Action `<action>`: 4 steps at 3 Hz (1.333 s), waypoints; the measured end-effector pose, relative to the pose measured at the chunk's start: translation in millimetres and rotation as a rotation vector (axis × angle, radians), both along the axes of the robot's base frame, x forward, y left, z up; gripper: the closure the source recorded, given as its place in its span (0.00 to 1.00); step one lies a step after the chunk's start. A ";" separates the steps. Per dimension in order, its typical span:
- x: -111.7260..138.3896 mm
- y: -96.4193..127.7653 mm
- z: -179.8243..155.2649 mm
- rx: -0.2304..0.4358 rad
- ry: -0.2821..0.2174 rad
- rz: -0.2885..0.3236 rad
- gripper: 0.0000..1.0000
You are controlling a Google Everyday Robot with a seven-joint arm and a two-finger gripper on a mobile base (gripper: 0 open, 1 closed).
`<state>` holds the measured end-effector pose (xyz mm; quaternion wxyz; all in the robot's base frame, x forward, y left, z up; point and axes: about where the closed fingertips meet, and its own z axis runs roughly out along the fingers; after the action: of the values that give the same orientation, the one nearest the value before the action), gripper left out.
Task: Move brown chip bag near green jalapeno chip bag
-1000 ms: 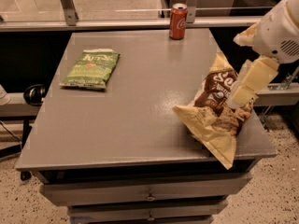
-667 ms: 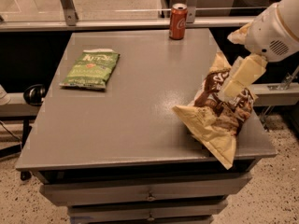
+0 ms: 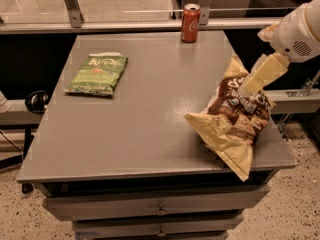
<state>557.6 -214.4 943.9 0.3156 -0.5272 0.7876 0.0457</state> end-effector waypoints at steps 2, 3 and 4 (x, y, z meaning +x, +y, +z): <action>14.2 13.1 -39.6 0.140 0.145 -0.097 0.17; 15.9 21.2 -48.3 0.180 0.206 -0.113 0.37; 14.3 31.4 -45.3 0.215 0.242 -0.111 0.61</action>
Offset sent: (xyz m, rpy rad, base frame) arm 0.0213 0.0207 -0.0613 0.2223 0.2600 -0.1506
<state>571.9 -183.0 898.6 0.2752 -0.4366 0.8384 0.1754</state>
